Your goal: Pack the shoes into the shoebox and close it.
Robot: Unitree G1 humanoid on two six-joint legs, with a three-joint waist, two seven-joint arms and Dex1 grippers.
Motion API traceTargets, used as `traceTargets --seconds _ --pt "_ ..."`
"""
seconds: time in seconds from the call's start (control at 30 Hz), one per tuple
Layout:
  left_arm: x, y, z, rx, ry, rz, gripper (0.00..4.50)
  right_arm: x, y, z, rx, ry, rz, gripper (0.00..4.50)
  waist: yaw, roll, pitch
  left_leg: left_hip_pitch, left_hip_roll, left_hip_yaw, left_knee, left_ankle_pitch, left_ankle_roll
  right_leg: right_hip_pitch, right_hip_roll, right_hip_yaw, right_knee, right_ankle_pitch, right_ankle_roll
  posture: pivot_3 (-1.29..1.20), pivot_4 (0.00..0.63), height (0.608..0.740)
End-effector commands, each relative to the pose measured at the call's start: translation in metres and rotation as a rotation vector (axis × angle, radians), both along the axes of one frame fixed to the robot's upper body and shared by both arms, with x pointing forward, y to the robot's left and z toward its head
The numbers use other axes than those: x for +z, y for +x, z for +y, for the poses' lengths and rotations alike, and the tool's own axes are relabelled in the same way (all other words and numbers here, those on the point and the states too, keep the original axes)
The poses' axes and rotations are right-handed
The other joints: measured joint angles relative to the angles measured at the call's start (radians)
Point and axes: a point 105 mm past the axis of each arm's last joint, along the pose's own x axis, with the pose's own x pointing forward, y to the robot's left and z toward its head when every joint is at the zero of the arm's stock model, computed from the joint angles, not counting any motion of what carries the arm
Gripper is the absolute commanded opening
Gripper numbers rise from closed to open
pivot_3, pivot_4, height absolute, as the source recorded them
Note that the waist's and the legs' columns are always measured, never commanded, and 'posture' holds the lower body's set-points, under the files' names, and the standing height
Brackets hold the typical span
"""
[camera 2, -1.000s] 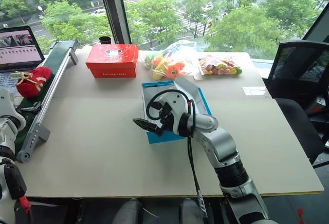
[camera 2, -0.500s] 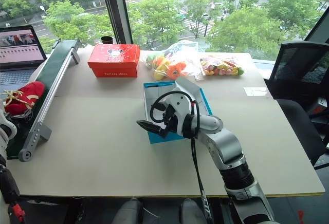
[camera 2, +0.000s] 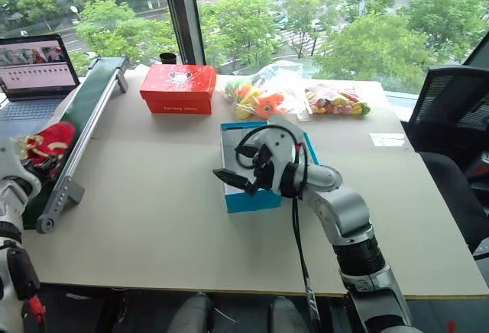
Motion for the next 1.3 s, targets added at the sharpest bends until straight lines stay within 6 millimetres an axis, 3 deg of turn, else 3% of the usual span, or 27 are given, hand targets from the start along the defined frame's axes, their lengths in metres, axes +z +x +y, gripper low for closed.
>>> traceTargets --seconds 0.03,0.2,0.33,0.47,0.57,0.67,0.87,1.03,1.17,1.3 --pt "0.07 0.017 -0.08 -0.32 0.08 -0.228 2.26 0.019 0.004 -0.013 0.022 0.184 0.198 4.5 0.0 -0.002 0.0 -0.001 0.0 0.0 0.001 0.0 0.0 0.0 0.0 0.0 0.0 0.0 0.0 0.0 0.15 0.739" --pt "0.081 0.015 -0.138 -0.476 0.081 -0.26 2.26 0.012 0.011 -0.021 0.006 0.282 0.385 4.5 -0.028 -0.001 0.0 0.0 -0.001 0.002 -0.003 -0.001 0.001 -0.001 -0.002 0.002 -0.001 0.001 0.0 0.0 0.15 0.739" --pt "0.087 0.001 -0.217 -0.714 0.064 -0.277 2.26 0.023 0.022 -0.033 -0.027 0.42 0.458 4.5 -0.047 -0.001 0.0 -0.001 0.0 0.002 -0.004 0.001 0.002 -0.006 -0.001 0.003 0.003 0.0 0.0 0.0 0.15 0.739" --pt "0.069 -0.016 -0.256 -0.833 0.031 -0.24 2.26 0.011 0.029 -0.041 -0.087 0.45 0.521 4.5 -0.055 -0.001 0.0 -0.001 -0.001 0.003 -0.002 0.001 0.003 -0.005 -0.001 0.004 0.003 0.0 0.0 0.0 0.15 0.739" --pt "0.057 -0.028 -0.271 -0.895 0.042 -0.206 2.26 0.002 0.033 -0.044 -0.126 0.462 0.552 4.5 -0.064 0.0 0.0 0.001 -0.001 0.003 -0.004 0.001 0.003 -0.005 0.0 0.005 0.003 0.0 0.0 0.0 0.15 0.739" --pt "0.058 -0.038 -0.287 -0.948 0.019 -0.21 2.26 -0.005 0.04 -0.054 -0.193 0.502 0.575 4.5 -0.065 0.0 0.0 0.0 -0.001 0.003 -0.003 0.001 0.003 -0.005 -0.001 0.005 0.003 0.0 0.0 0.0 0.15 0.739" --pt "0.048 -0.05 -0.305 -0.997 -0.037 -0.176 2.26 -0.001 0.043 -0.056 -0.219 0.506 0.543 4.5 -0.063 0.0 0.0 -0.001 -0.001 0.003 -0.002 0.001 0.004 -0.005 -0.001 0.005 0.002 0.0 0.0 0.0 0.15 0.739" --pt "0.031 -0.054 -0.313 -1.005 -0.044 -0.127 2.26 -0.005 0.049 -0.06 -0.252 0.518 0.537 4.5 -0.061 0.0 0.0 -0.002 -0.001 0.003 -0.003 0.001 0.004 -0.005 -0.001 0.005 0.001 0.0 0.0 0.0 0.15 0.739" --pt "0.03 -0.057 -0.315 -1.005 -0.044 -0.125 2.26 0.001 0.049 -0.056 -0.239 0.518 0.516 4.5 -0.06 0.0 0.001 -0.001 -0.001 0.003 -0.003 0.001 0.004 -0.005 -0.001 0.005 0.001 0.0 0.0 0.0 0.15 0.739" --pt "0.036 -0.055 -0.315 -0.994 -0.047 -0.142 2.23 0.003 0.047 -0.052 -0.221 0.518 0.512 3.37 -0.058 0.001 0.001 -0.001 -0.001 0.003 -0.003 0.001 0.004 -0.005 -0.001 0.005 0.001 0.0 0.0 0.0 0.15 0.739"
